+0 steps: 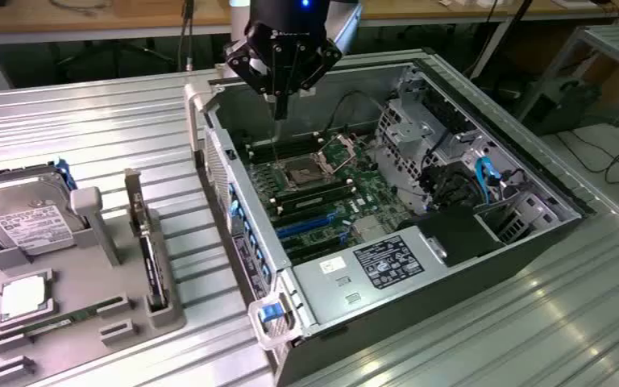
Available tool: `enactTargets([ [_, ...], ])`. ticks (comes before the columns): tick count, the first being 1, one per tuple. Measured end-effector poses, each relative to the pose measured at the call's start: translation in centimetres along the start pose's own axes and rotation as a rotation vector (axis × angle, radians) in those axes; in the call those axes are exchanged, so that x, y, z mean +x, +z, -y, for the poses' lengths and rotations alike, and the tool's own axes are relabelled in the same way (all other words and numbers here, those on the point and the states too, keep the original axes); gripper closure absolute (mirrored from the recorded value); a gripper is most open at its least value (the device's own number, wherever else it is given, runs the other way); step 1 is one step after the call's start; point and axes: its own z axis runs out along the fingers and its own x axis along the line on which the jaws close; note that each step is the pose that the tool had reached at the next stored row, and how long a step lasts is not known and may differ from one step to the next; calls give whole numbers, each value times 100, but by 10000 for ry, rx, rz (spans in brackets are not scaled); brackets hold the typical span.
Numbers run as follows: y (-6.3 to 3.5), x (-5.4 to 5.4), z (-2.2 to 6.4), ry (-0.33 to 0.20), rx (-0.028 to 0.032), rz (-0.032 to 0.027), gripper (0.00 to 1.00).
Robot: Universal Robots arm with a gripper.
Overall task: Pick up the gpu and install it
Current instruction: 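Reach for the gpu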
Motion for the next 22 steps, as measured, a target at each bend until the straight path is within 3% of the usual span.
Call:
enactTargets([
  [9,-2,78,10,-3,0,0,89],
  [10,-4,135,19,-27,-1,0,89],
  [22,-8,185,84,-301,-7,-13,89],
])
